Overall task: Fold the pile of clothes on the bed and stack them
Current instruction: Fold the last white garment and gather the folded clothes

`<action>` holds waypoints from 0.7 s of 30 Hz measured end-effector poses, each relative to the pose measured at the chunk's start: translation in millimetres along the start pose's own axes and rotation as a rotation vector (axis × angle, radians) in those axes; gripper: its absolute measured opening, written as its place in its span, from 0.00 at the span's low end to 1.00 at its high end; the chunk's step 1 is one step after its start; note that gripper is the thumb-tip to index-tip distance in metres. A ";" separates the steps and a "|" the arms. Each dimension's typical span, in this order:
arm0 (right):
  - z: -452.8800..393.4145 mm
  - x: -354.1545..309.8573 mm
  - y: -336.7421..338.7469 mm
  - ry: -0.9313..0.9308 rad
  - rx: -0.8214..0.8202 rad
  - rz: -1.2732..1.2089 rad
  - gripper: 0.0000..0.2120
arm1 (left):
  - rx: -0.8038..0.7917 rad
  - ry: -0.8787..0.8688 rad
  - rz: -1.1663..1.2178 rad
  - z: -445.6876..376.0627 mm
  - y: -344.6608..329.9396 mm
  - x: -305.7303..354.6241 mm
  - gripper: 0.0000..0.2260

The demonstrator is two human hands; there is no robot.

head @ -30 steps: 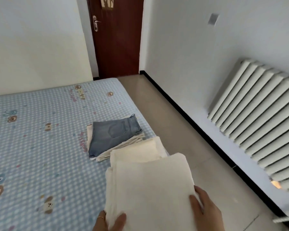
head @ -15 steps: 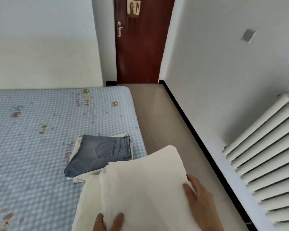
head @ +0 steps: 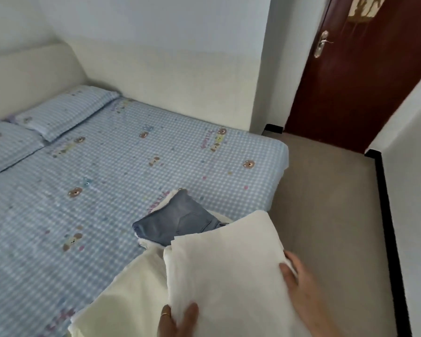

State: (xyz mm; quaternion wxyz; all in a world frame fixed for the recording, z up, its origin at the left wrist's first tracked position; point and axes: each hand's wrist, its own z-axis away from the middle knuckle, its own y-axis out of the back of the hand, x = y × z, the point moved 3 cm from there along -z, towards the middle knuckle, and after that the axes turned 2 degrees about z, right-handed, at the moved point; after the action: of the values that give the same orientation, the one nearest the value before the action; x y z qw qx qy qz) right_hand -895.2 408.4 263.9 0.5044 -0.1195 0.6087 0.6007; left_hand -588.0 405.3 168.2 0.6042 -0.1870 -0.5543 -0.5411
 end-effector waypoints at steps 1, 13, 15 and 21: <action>-15.2 3.0 10.9 0.024 -0.015 -0.003 0.18 | -0.057 0.000 0.055 13.6 -22.3 7.3 0.32; -180.8 -55.0 -48.3 0.395 -0.285 0.131 0.13 | 0.114 0.215 0.177 -20.3 -75.7 50.3 0.30; -205.6 -68.8 -70.8 0.441 -0.285 0.151 0.13 | 0.162 0.224 0.214 -40.8 -80.2 48.3 0.30; -286.6 -88.1 -139.2 0.520 -0.351 0.190 0.12 | 0.228 0.308 0.274 -110.4 -112.5 34.7 0.27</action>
State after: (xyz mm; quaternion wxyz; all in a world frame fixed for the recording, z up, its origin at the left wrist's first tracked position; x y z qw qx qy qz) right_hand -884.7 88.9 179.6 0.2456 -0.2967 0.6127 0.6901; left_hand -640.3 259.9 121.6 0.7667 -0.1063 -0.4826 -0.4098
